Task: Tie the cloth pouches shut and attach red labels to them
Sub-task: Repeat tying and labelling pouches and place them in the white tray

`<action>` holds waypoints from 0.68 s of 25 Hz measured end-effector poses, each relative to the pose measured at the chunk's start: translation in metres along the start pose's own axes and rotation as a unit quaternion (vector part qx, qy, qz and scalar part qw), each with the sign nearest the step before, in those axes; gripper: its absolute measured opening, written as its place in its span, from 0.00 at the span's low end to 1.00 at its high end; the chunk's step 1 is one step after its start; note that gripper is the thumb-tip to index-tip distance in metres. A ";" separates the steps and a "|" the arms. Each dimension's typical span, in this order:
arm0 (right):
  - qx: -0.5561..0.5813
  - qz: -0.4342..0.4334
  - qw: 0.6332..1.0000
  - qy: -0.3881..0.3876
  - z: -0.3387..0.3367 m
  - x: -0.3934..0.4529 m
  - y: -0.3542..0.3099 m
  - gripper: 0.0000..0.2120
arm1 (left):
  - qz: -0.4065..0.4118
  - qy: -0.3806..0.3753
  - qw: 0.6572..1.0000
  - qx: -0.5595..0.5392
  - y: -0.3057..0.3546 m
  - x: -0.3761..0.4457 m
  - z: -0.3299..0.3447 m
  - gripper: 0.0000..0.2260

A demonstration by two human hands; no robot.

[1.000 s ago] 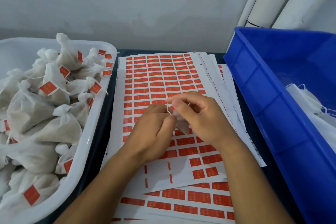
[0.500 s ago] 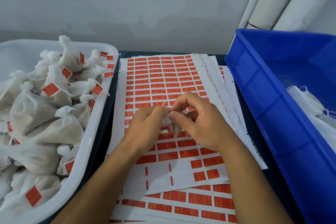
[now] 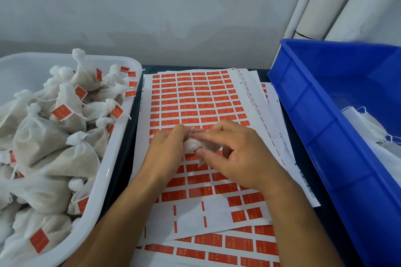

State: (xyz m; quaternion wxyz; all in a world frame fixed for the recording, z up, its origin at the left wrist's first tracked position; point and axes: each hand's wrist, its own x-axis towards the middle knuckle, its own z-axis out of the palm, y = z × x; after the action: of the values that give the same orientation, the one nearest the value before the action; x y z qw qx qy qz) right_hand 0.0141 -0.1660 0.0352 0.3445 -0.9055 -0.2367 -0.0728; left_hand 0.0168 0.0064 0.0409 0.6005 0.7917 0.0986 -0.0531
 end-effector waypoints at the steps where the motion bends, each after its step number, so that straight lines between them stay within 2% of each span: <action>1: -0.010 -0.001 1.000 0.001 0.001 0.000 0.000 0.20 | -0.009 0.006 1.000 0.005 0.000 0.001 0.000 0.19; 4: -0.026 -0.003 1.000 0.010 0.002 0.000 0.001 0.20 | -0.013 0.000 1.000 0.027 -0.001 0.001 -0.001 0.18; 8: -0.026 0.002 0.999 0.028 0.001 0.002 0.004 0.17 | 0.025 -0.025 0.997 0.063 -0.002 -0.004 0.001 0.17; 11: -0.009 -0.003 0.998 0.057 -0.001 0.002 0.005 0.16 | 0.062 -0.046 0.997 0.023 0.003 -0.007 0.002 0.13; 14: 0.008 -0.016 0.995 0.096 -0.001 0.002 0.004 0.13 | 0.064 -0.080 0.994 -0.036 0.005 -0.008 0.000 0.10; 17: 0.042 -0.009 0.991 0.125 0.000 0.002 0.003 0.11 | 0.064 -0.118 0.989 -0.067 0.006 -0.008 -0.004 0.16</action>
State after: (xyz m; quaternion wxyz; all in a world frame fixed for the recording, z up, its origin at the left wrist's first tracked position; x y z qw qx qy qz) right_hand 0.0176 -0.1670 0.0339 0.4081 -0.8719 -0.2029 -0.1791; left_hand 0.0101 0.0081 0.0497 0.6615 0.7428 -0.0208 -0.1010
